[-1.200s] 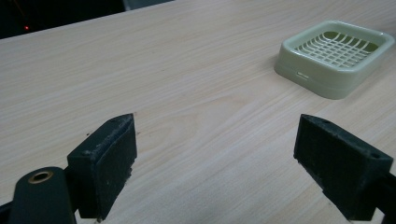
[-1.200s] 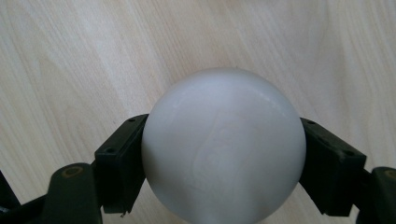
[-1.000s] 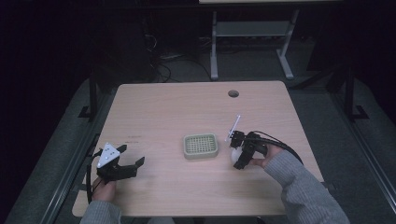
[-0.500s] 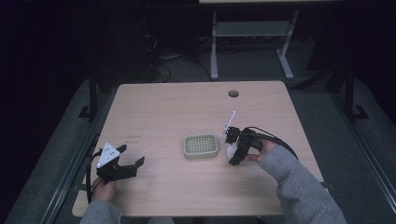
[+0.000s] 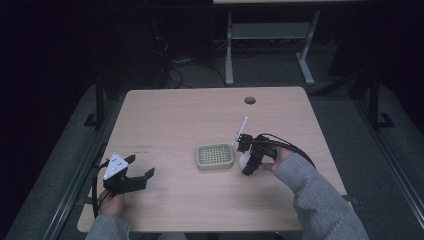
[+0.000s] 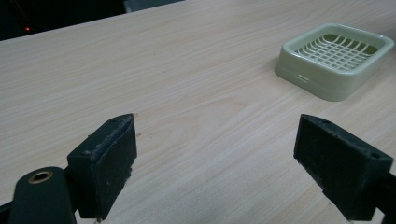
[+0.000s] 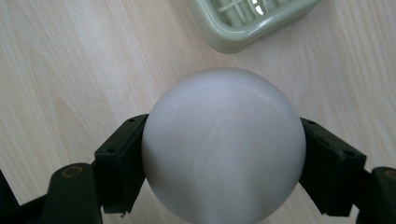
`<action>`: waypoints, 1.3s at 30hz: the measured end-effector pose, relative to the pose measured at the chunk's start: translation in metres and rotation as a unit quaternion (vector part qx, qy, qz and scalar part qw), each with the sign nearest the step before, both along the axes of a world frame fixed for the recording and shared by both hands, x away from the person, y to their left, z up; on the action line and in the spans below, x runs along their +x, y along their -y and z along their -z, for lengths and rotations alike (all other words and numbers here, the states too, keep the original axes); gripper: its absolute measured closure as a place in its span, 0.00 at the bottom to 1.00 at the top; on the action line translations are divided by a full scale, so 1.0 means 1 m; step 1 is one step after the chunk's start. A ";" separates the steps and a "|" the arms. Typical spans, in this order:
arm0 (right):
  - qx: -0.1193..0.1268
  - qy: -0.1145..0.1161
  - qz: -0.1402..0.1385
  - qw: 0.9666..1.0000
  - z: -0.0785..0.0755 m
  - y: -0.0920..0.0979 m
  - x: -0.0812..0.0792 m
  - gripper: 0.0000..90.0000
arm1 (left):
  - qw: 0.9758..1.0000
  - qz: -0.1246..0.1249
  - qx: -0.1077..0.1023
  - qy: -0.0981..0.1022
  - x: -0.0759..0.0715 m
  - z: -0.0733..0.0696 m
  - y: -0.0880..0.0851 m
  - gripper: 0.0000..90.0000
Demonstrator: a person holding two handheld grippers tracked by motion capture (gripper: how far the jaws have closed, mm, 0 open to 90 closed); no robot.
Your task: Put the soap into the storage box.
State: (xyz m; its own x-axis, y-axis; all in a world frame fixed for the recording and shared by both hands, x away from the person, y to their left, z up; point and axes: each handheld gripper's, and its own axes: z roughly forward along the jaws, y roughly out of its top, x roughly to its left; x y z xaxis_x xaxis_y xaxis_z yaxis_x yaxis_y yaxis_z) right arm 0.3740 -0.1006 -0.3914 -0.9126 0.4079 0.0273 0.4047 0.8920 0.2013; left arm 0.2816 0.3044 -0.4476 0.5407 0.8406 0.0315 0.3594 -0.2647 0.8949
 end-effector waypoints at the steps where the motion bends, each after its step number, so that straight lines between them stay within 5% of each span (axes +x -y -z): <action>1: 0.002 -0.001 0.000 1.000 0.000 0.000 0.001 0.26 | 1.000 0.000 -0.001 0.000 0.000 0.000 0.000 0.14; 39: 0.006 0.006 -0.036 0.999 -0.021 -0.041 0.020 0.26 | 1.000 -0.005 -0.006 0.001 -0.001 -0.001 -0.001 0.14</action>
